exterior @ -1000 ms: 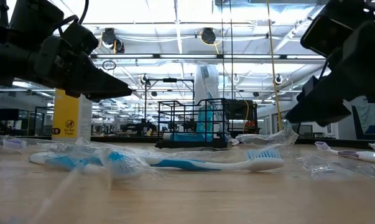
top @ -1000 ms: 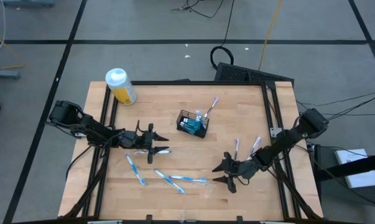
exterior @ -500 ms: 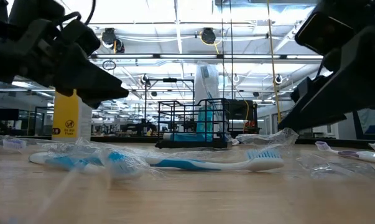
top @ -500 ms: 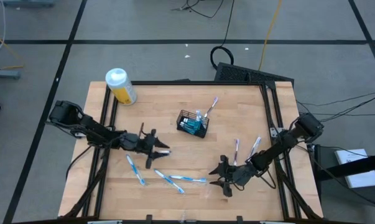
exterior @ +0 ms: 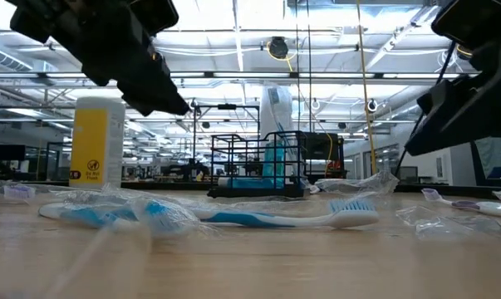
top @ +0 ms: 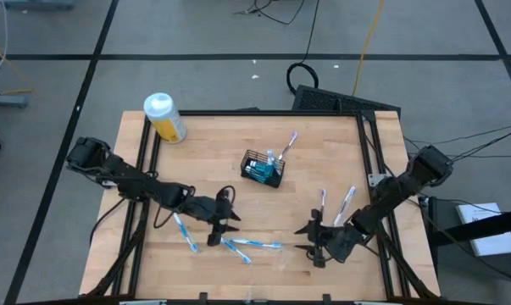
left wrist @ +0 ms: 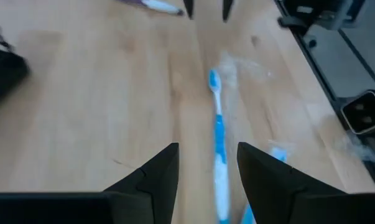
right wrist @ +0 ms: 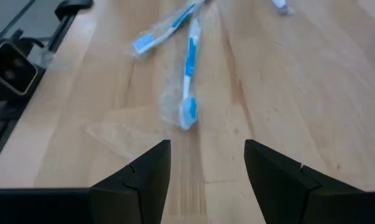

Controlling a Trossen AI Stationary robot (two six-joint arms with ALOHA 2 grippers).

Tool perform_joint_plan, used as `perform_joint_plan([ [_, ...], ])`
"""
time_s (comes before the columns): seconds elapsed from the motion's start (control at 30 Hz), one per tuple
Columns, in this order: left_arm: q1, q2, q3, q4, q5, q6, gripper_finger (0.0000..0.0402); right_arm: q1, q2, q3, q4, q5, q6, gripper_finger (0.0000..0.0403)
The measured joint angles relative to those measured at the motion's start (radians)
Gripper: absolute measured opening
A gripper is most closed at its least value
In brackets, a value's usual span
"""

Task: Pick & Place toothbrushing station
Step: Put the blue toothbrush into the wire organizer

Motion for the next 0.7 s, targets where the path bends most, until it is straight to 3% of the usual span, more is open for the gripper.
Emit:
perform_joint_plan([
  [0.23,-0.011,0.143,0.063,-0.049,0.087,-0.092,0.0168,0.024,-0.002,0.000,-0.012,0.043,-0.013,0.0194],
  [0.7,-0.013,0.364,0.258,-0.159,0.243,-0.079,0.0168,0.035,-0.009,0.000,-0.008,0.046,-0.038,0.0194],
])
